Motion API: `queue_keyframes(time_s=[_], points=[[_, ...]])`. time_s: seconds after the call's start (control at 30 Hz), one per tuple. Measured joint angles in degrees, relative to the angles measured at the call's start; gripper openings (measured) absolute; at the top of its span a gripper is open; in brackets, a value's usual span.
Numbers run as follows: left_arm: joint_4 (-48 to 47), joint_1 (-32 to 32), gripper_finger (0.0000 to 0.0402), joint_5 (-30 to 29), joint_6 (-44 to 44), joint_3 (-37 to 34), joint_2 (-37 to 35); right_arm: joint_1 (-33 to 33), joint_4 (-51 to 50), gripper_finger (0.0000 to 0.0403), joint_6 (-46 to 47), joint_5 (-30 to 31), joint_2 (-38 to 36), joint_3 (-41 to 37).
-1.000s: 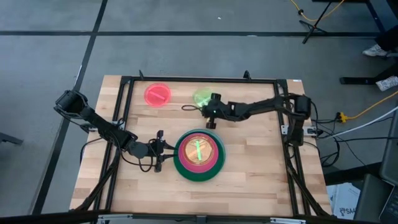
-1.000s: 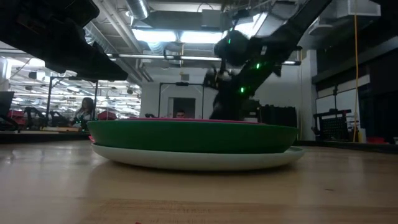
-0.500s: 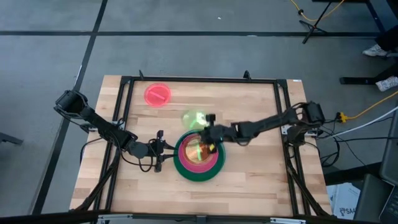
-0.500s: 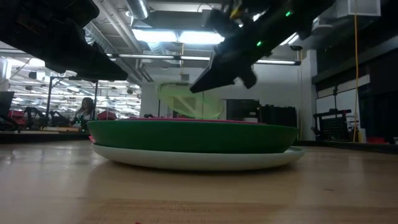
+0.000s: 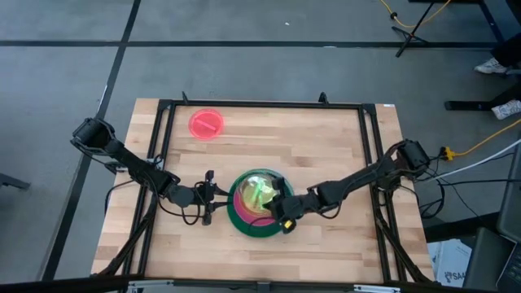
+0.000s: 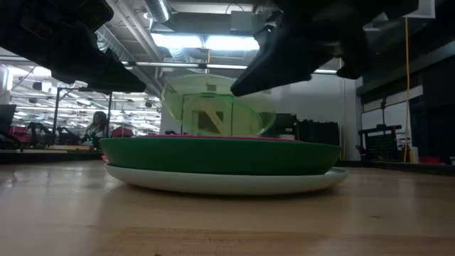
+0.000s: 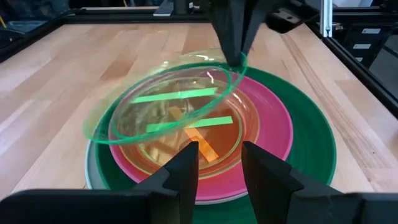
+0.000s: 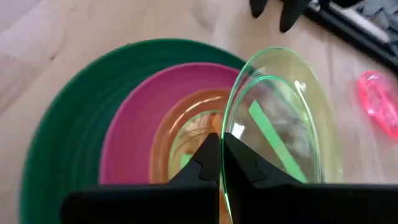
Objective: Stack plastic plates
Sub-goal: Stack the light green plate on top of the light green plate, then stack the pink plate on top of the light green plate
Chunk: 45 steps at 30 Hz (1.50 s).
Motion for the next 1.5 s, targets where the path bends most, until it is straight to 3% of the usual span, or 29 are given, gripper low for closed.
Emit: queue_keyframes(time_s=[0.27,0.5,0.93,1.07,1.2,1.3,1.5], points=[[0.0,0.0,0.0115,-0.4,0.0,0.0,0.0,0.3,-2.1,0.0005,9.4,-5.9,0.0,0.0],[0.0,0.0,0.0115,-0.4,0.0,0.0,0.0,-0.8,-2.1,0.0008,14.2,-6.1,0.0,0.0],[-2.7,-0.1,0.0115,0.4,0.6,0.0,-2.1,-0.1,2.3,0.0146,17.5,-6.3,0.1,0.0],[-9.3,0.0,0.0115,0.4,0.3,0.1,-7.4,2.5,3.7,0.0157,17.4,-3.1,0.1,0.0],[-23.1,1.6,0.0115,-0.1,-0.6,2.9,-14.1,5.4,7.0,0.0158,16.6,0.2,0.1,0.0],[-32.4,4.6,0.0115,-0.5,-0.9,5.2,-17.6,6.8,9.9,0.0158,16.1,0.6,1.0,0.0],[-40.0,13.6,0.0115,-0.7,3.5,6.3,-20.5,8.4,19.9,0.0159,14.1,0.8,4.1,-2.4]])
